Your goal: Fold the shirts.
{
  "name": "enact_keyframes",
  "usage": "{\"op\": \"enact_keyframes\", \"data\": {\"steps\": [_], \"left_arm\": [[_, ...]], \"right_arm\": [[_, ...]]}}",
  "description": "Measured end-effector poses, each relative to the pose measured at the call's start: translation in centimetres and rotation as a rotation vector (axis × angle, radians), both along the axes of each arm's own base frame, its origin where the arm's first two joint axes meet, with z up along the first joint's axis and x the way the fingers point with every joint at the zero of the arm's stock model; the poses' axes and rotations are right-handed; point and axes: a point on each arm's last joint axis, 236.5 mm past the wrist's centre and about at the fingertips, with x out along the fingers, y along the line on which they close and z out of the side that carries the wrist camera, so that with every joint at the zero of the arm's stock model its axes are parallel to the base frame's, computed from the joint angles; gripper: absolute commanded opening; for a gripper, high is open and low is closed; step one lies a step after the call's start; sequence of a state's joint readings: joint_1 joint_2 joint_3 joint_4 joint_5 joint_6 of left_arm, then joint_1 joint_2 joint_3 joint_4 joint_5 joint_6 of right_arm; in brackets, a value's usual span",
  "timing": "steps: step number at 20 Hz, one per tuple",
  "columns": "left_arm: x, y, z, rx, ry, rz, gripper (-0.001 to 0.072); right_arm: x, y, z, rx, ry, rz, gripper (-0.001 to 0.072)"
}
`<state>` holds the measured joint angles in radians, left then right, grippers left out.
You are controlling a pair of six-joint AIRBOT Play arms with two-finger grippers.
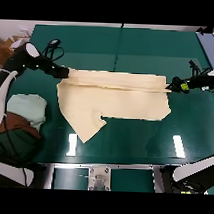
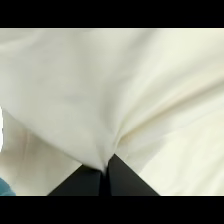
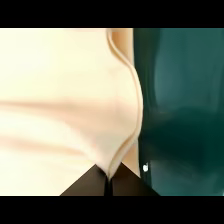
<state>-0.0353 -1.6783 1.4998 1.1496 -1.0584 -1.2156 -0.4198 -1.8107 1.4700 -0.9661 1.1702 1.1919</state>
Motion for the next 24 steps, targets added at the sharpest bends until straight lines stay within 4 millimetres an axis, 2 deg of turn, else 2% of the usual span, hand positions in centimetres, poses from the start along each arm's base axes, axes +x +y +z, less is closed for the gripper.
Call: {"op": "enact_keyframes", "data": {"steps": [3, 4, 5, 6, 7, 9, 12, 14, 16, 18, 21, 22, 24], "left_arm": [[-1.0, -0.3, -1.8, -0.023, 0.039, 0.020, 0.0027], [-1.1, -0.5, -2.0, -0.035, 0.044, 0.027, 0.0028], [-1.2, -0.7, -2.1, -0.050, 0.049, 0.033, 0.0058], [-1.4, -0.9, -2.3, -0.061, 0.057, 0.035, 0.0392], [-1.8, -1.2, -2.4, -0.073, 0.075, 0.031, 0.0554], [-3.2, -1.4, -2.2, -0.085, 0.139, 0.013, 0.0553], [-6.1, -0.4, -1.2, -0.099, 0.286, 0.019, 0.0553], [-9.1, 0.7, -0.6, -0.108, 0.412, 0.043, 0.0553], [-12.7, 1.8, -0.3, -0.115, 0.520, 0.074, 0.0553], [-16.4, 2.4, -0.3, -0.117, 0.584, 0.113, 0.0553], [-21.5, 2.6, -1.2, -0.118, 0.608, 0.204, 0.0554], [-22.8, 2.5, -1.6, -0.121, 0.602, 0.235, 0.0554], [-25.1, 1.6, -2.9, -0.129, 0.583, 0.284, 0.0553]], "right_arm": [[-1.0, 0.4, -0.8, 0.013, 0.034, 0.005, 0.0017], [-1.1, 0.6, -0.8, 0.022, 0.038, 0.003, 0.0118], [-1.2, 0.8, -0.8, 0.034, 0.043, 0.000, 0.0176], [-1.3, 1.0, -0.8, 0.045, 0.050, 0.001, 0.0177], [-1.5, 1.2, -0.6, 0.058, 0.062, 0.003, 0.0182], [-2.1, 1.2, 0.3, 0.076, 0.088, 0.009, 0.0253], [-3.9, -0.2, 2.7, 0.083, 0.144, -0.021, 0.0259], [-5.9, -1.3, 4.0, 0.082, 0.177, -0.056, 0.0258], [-9.0, -1.6, 4.7, 0.094, 0.212, -0.107, 0.0258], [-12.9, -1.5, 4.3, 0.106, 0.249, -0.186, 0.0258], [-18.3, -0.4, 2.7, 0.115, 0.278, -0.324, 0.0262], [-19.7, 0.3, 2.0, 0.115, 0.278, -0.362, 0.0301], [-21.6, 1.6, 0.6, 0.122, 0.268, -0.427, 0.0424]]}}
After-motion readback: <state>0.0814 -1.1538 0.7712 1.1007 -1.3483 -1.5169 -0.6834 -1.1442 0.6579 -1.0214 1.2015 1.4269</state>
